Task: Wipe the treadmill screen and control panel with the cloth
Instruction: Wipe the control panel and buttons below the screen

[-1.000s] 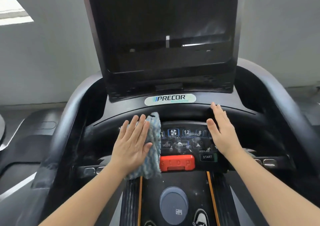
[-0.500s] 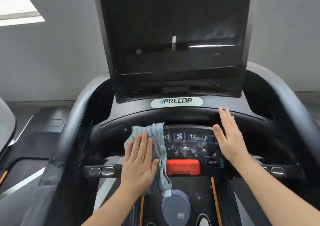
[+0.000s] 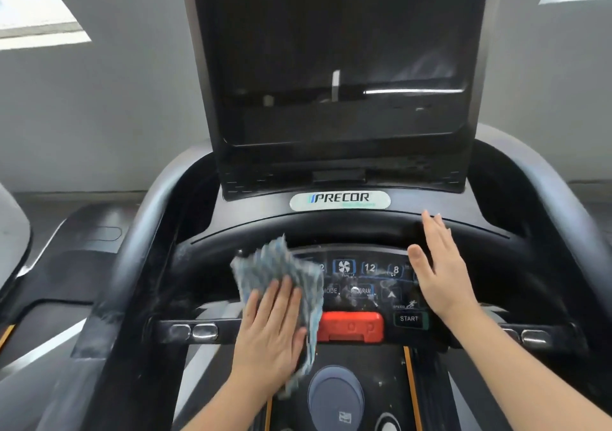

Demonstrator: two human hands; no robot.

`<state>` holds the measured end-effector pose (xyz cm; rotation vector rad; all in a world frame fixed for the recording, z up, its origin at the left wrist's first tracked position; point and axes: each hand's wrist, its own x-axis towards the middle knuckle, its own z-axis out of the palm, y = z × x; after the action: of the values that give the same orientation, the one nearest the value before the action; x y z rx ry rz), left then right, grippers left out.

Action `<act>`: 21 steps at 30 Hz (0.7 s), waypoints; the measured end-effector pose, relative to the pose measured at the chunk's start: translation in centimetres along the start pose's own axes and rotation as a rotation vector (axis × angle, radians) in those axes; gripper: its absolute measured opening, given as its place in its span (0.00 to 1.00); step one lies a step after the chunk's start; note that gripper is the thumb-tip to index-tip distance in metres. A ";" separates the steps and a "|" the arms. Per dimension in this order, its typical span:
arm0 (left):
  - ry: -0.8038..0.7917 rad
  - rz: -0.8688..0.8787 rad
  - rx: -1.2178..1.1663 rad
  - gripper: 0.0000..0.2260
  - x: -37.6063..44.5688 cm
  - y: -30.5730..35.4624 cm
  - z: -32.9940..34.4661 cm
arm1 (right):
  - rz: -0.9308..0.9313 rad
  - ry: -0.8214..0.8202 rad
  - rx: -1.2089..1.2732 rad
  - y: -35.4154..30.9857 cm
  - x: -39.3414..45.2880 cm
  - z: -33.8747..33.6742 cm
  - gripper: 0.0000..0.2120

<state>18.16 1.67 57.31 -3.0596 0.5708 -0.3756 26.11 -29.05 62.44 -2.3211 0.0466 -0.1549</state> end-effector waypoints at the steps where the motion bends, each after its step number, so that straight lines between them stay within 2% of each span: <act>1: -0.033 -0.006 -0.022 0.24 -1.2 0.3 0.2 | -0.003 0.000 -0.002 -0.1 0.0 0.0 0.37; 4: -0.070 -0.050 -0.034 0.22 1.9 -0.4 -0.8 | 0.000 0.007 0.011 -0.1 0.0 -0.1 0.37; 8: 0.083 -0.113 0.022 0.25 8.3 -1.6 -2.5 | 0.018 -0.007 0.002 0.2 0.2 -0.1 0.38; 13: 0.020 -0.096 -0.026 0.28 1.6 -0.3 -0.5 | -0.074 0.008 -0.032 0.0 0.0 0.0 0.37; 15: -0.018 -0.073 0.010 0.28 1.0 -0.4 -0.1 | -0.160 0.000 -0.155 0.2 0.2 -0.2 0.38; 17: -0.046 -0.042 0.033 0.27 3.7 -0.8 -1.2 | -0.286 -0.017 -0.362 0.6 0.5 -0.5 0.38; 21: 0.019 -0.061 0.025 0.27 8.0 -1.5 -2.8 | -0.422 -0.050 -0.615 -0.6 1.1 -0.4 0.38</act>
<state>25.29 0.34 62.00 -3.0583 0.4699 -0.4095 27.17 -28.99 63.28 -2.9193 -0.4870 -0.3314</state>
